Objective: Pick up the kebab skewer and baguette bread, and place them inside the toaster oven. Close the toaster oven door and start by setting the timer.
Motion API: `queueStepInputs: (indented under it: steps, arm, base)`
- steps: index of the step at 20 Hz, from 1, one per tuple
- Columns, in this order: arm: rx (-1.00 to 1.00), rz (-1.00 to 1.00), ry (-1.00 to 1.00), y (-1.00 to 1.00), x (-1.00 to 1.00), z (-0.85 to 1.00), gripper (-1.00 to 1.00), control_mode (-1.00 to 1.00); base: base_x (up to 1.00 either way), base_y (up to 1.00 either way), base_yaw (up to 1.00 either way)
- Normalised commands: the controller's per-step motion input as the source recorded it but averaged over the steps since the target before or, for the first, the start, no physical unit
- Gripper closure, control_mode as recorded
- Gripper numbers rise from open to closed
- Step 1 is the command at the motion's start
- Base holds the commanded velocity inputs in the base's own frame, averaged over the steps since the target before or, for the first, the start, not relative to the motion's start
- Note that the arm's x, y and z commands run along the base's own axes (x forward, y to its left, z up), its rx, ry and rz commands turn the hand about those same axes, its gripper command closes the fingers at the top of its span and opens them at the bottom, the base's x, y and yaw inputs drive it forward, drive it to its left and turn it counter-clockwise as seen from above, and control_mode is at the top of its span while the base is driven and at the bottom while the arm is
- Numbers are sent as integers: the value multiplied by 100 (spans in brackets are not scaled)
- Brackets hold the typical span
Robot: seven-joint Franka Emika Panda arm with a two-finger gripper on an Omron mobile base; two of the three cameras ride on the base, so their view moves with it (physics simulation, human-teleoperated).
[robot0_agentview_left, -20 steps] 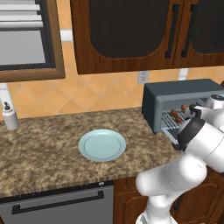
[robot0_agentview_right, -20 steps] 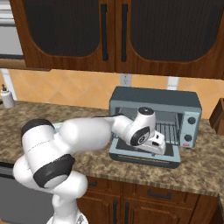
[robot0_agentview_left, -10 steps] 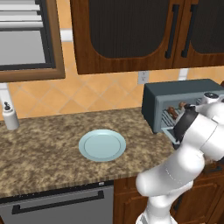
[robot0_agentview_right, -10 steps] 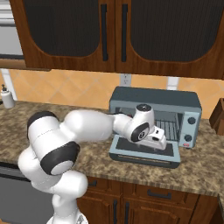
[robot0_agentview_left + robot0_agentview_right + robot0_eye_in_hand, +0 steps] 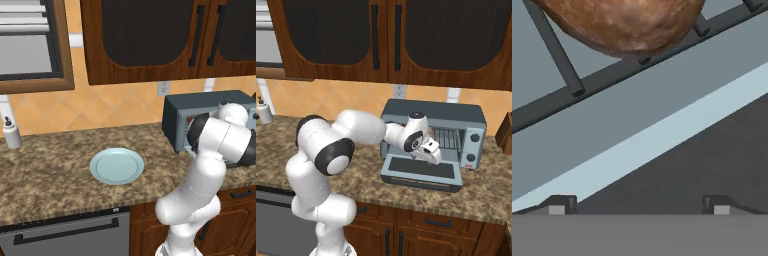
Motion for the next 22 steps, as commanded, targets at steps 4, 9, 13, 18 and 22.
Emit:
queueStepInputs:
  steps: [4,9,13,18,22]
  arm:
    - [2,-18,0,0,55,0,-100,-100]
    - [1,-6,-4,0,20,0,-100,-100]
    - [0,-5,-5,0,8,0,-100,-100]
    - [0,-1,-10,0,-65,0,-100,-100]
    - [0,5,-10,0,-98,12,-100,-100]
  base:
    - [0,0,0]
    - [0,0,0]
    - [0,0,0]
    - [0,0,0]
    - [0,0,0]
